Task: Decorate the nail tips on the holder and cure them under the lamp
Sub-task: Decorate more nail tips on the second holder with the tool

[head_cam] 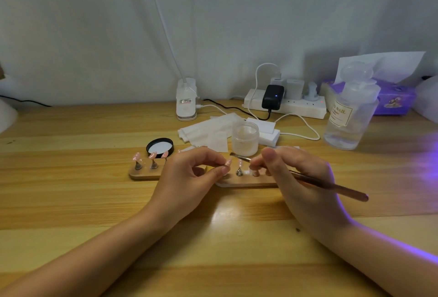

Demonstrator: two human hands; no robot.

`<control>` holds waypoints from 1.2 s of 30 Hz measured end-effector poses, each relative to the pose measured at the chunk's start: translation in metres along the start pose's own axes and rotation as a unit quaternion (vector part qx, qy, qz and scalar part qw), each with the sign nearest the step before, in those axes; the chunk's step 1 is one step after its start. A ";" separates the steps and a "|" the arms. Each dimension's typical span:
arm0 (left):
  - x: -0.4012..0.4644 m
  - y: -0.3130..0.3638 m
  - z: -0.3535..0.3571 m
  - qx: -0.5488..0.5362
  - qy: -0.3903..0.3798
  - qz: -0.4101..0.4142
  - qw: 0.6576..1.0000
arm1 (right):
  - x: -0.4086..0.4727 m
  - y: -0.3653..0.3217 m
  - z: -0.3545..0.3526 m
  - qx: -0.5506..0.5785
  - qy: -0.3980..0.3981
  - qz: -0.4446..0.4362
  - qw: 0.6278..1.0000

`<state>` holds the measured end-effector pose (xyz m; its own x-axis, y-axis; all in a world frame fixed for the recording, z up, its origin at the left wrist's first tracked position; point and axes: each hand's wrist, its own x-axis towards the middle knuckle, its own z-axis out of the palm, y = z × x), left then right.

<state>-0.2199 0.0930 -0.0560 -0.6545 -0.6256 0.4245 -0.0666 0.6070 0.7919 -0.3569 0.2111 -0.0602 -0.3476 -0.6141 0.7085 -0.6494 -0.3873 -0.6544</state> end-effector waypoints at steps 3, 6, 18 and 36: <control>-0.001 0.001 0.000 -0.008 -0.001 0.000 1.000 | -0.001 0.000 0.002 0.005 -0.003 -0.015 1.000; -0.001 0.001 0.000 -0.013 -0.001 -0.006 1.000 | -0.002 0.002 0.001 -0.003 0.007 -0.016 1.000; 0.001 0.000 0.000 -0.025 -0.006 -0.005 1.000 | -0.001 0.003 0.001 0.021 -0.004 0.028 0.999; 0.001 0.001 0.001 -0.051 -0.011 -0.002 0.999 | 0.001 0.002 0.002 -0.015 -0.016 -0.020 1.000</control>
<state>-0.2209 0.0932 -0.0554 -0.6709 -0.6161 0.4127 0.0080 0.5505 0.8348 -0.3571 0.2082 -0.0619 -0.3002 -0.6202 0.7247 -0.6826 -0.3911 -0.6174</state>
